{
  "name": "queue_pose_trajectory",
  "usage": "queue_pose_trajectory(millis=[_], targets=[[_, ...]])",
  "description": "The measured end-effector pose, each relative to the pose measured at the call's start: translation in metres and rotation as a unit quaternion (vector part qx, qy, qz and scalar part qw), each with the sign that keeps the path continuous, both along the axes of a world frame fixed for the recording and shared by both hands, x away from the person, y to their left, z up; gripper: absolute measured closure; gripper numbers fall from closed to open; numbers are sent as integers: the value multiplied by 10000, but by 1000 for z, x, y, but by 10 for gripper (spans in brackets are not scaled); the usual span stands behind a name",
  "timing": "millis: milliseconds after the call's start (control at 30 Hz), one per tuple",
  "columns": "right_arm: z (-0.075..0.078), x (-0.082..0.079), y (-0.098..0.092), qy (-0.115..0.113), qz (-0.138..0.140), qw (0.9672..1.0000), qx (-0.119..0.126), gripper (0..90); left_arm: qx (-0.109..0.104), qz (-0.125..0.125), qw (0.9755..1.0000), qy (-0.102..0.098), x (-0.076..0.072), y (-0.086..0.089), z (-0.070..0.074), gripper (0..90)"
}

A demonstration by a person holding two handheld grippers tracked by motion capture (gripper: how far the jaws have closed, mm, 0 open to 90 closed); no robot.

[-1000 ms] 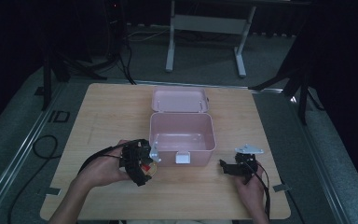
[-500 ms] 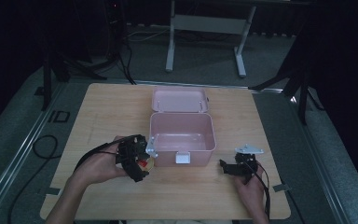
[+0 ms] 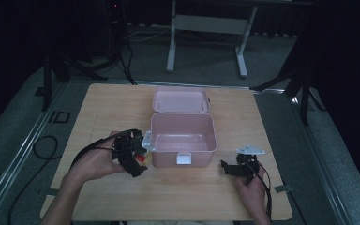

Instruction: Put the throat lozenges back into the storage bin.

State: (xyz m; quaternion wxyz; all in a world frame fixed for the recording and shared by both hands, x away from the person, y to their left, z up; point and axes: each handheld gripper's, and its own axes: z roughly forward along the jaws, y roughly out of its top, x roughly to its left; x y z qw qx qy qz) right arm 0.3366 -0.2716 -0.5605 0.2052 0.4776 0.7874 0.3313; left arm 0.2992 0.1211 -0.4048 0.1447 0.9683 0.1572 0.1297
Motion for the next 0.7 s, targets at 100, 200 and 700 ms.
queue_pose_trajectory(millis=[100, 200, 700], targets=[[0, 0, 0, -1, 1, 10000, -1, 124, -26, 36, 10000, -15, 2, 1, 2, 205], [0, 0, 0, 0, -1, 10000, -1, 124, -33, 55, 10000, -46, 3, 1, 5, 205], [0, 0, 0, 4, -1, 10000, 2, 124, -80, 50, 9999, -122, 14, -4, 15, 205]])
